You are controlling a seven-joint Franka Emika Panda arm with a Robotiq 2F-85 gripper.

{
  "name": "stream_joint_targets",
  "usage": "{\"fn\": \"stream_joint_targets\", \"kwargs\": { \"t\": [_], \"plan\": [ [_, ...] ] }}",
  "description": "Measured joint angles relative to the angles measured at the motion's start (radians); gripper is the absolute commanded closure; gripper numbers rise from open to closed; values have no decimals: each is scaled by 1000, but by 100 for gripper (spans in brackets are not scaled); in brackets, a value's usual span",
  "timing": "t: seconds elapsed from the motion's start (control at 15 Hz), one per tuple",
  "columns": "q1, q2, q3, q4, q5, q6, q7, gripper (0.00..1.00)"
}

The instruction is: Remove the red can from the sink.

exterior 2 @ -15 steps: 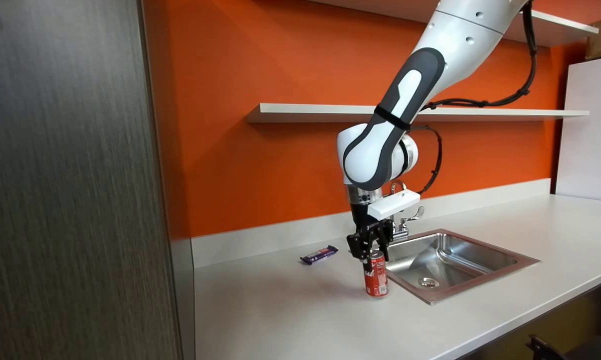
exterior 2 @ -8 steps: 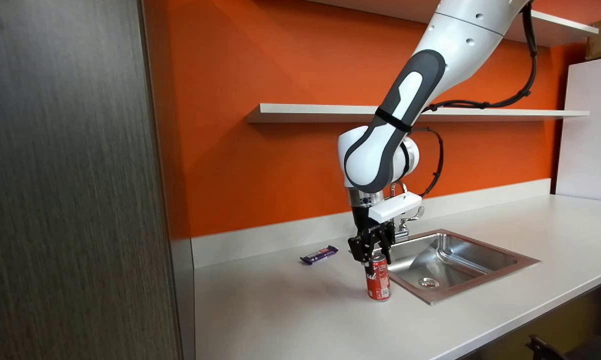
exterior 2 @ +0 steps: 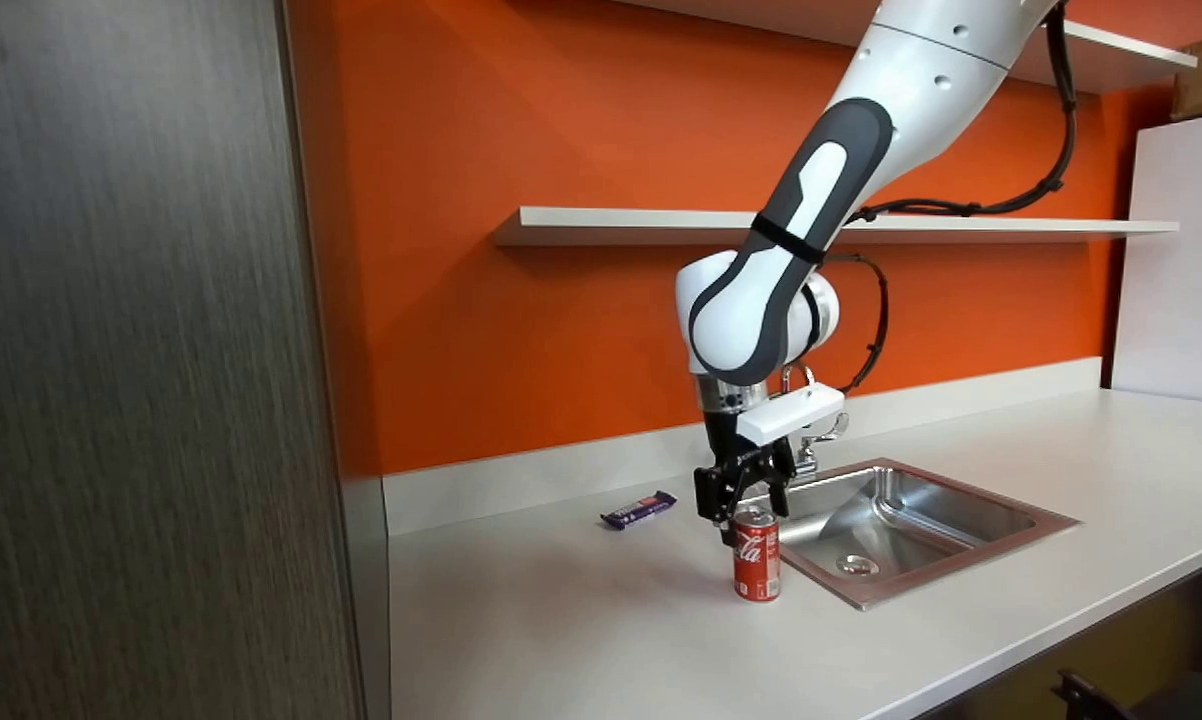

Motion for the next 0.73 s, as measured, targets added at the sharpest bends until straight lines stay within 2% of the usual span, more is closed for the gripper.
{"fn": "stream_joint_targets", "kwargs": {
  "t": [0.4,0.73],
  "plan": [
    [0,-100,2,-8,1,-16,7,0],
    [0,-230,15,-66,24,-63,13,0]
  ]
}}
